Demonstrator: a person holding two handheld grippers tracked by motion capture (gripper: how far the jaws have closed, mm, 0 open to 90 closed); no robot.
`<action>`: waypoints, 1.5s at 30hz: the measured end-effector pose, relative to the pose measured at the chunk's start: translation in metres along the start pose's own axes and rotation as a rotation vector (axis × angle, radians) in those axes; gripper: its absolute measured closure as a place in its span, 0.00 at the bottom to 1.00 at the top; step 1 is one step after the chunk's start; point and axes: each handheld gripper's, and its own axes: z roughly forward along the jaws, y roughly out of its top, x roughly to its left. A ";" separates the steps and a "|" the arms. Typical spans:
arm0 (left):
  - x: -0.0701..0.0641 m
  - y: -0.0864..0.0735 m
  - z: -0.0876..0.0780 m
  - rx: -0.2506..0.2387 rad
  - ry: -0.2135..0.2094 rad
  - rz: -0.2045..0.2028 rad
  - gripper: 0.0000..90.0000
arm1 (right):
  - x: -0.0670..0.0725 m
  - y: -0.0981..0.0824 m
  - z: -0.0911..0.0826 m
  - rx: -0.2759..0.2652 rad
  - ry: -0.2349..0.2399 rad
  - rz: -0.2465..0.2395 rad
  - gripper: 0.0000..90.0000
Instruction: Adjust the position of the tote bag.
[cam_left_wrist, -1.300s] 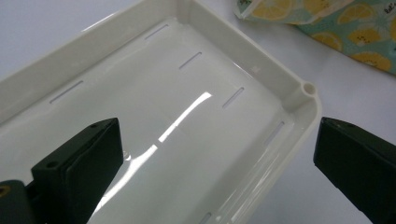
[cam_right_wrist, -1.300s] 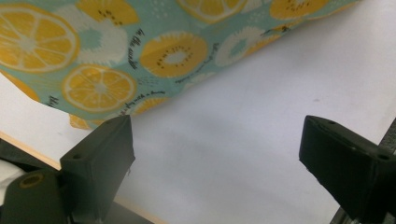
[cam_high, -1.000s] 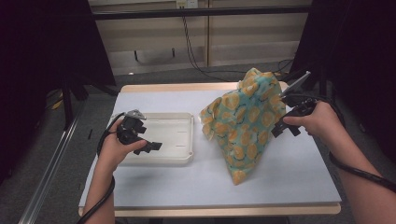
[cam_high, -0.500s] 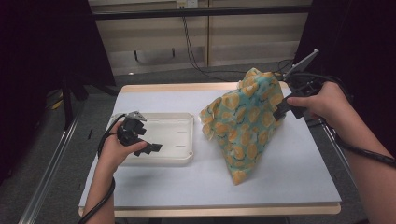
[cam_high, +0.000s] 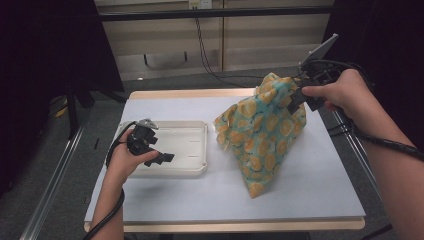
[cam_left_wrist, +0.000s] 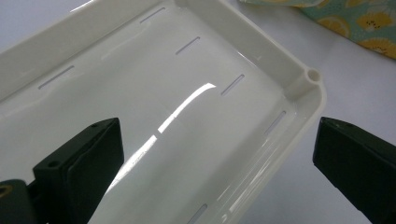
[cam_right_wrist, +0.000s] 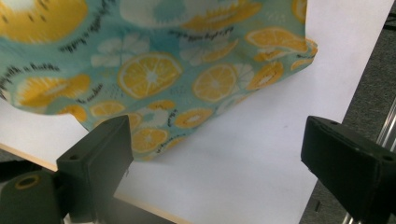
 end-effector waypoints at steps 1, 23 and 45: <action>0.000 0.000 0.000 -0.007 0.002 -0.013 0.02 | 0.000 0.002 -0.001 -0.003 0.004 0.008 0.10; -0.001 -0.001 0.002 0.016 -0.002 0.012 0.02 | 0.017 0.034 -0.015 -0.027 0.000 0.132 0.09; 0.003 -0.004 0.005 0.029 0.011 -0.011 0.03 | 0.032 0.055 -0.007 -0.031 0.033 0.213 0.13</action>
